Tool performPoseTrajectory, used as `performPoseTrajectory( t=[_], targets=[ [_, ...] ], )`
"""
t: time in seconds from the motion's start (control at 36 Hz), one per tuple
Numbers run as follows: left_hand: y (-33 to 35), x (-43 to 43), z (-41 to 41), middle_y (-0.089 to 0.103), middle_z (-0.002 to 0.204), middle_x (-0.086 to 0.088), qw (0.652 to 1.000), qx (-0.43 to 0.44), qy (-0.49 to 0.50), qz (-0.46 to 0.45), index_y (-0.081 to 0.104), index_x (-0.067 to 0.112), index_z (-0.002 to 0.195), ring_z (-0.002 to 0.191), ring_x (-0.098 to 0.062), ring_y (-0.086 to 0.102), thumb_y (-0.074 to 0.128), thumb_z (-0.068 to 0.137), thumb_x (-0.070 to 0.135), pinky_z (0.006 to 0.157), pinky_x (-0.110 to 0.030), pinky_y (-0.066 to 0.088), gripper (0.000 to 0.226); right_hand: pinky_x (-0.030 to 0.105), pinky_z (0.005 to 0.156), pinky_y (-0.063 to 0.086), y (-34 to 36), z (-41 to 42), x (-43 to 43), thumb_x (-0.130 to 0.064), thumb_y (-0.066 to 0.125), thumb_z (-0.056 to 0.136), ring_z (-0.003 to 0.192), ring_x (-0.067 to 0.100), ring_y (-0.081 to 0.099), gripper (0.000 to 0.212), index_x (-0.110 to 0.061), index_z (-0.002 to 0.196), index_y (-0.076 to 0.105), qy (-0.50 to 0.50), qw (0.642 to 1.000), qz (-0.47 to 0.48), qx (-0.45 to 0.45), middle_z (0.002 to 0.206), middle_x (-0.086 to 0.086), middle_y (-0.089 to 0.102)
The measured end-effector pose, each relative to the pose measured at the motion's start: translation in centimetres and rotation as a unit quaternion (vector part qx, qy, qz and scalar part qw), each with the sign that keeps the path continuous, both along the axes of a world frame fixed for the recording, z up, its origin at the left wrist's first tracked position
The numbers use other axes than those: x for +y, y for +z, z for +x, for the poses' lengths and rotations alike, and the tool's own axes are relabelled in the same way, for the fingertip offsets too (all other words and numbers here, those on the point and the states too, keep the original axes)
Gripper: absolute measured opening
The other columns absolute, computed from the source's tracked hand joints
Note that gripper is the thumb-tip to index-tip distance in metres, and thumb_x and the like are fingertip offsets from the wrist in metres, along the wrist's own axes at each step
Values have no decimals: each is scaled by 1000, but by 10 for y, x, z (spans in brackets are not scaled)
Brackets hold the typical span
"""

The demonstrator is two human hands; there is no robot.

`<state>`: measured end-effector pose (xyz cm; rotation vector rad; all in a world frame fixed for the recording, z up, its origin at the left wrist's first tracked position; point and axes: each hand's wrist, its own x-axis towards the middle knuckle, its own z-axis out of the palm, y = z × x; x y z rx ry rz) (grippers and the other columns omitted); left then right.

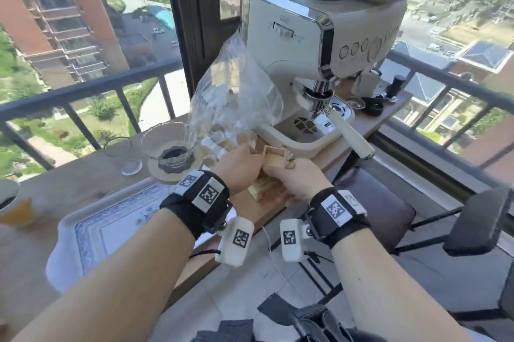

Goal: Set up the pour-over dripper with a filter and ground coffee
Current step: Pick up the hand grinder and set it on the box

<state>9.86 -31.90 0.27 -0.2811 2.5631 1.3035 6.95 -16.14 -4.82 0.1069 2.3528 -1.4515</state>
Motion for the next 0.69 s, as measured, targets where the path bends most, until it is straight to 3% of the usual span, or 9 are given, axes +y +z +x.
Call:
performPoseTrajectory(
  t=[0.08, 0.25, 0.39, 0.5, 0.58, 0.69],
  targets=[
    [-5, -1, -6, 74, 102, -11, 998, -10, 28, 50, 65, 22, 99, 100, -33, 72, 55, 88, 24, 94, -54, 57, 15, 34, 49, 56, -6, -4, -1, -51, 78, 76, 58, 32, 75, 42, -12, 91, 73, -31, 999, -20, 2, 60, 4, 73],
    [-5, 4, -16, 72, 100, -5, 997, -11, 25, 68, 64, 26, 101, 98, -27, 72, 54, 76, 35, 94, -51, 58, 28, 50, 62, 64, -11, -11, 5, -41, 79, 79, 62, 36, 75, 33, -10, 79, 69, -73, 995, -60, 18, 64, 13, 75],
    [6, 8, -19, 76, 100, -8, 997, 2, 8, 80, 63, 27, 93, 97, -31, 73, 53, 71, 38, 95, -54, 57, 26, 44, 55, 62, -7, -18, 10, -21, 74, 90, 57, 32, 73, 29, -8, 81, 50, -157, 975, -155, 28, 78, 22, 73],
    [14, 12, -22, 77, 96, -9, 994, 24, 7, 108, 65, 22, 104, 95, -29, 75, 59, 75, 39, 92, -52, 59, 35, 54, 72, 64, 9, -20, 15, -14, 74, 84, 67, 37, 75, 24, -3, 92, 55, -185, 964, -184, 59, 90, 29, 73],
    [24, 13, -24, 76, 99, -7, 991, 40, -16, 130, 53, 15, 131, 90, -24, 77, 66, 93, 40, 88, -49, 62, 48, 52, 76, 64, 26, -14, 25, -18, 73, 83, 68, 32, 75, 29, -5, 100, 53, -182, 959, -202, 83, 92, 29, 74],
    [50, 17, -20, 76, 91, 3, 992, 103, -73, 24, 35, 25, 151, 70, -14, 76, 56, 97, 57, 76, -42, 64, 66, 45, 76, 62, 52, 3, 45, -33, 75, 73, 77, 30, 78, 45, -3, 101, 57, -143, 971, -162, 103, 86, 16, 78]
  ],
)
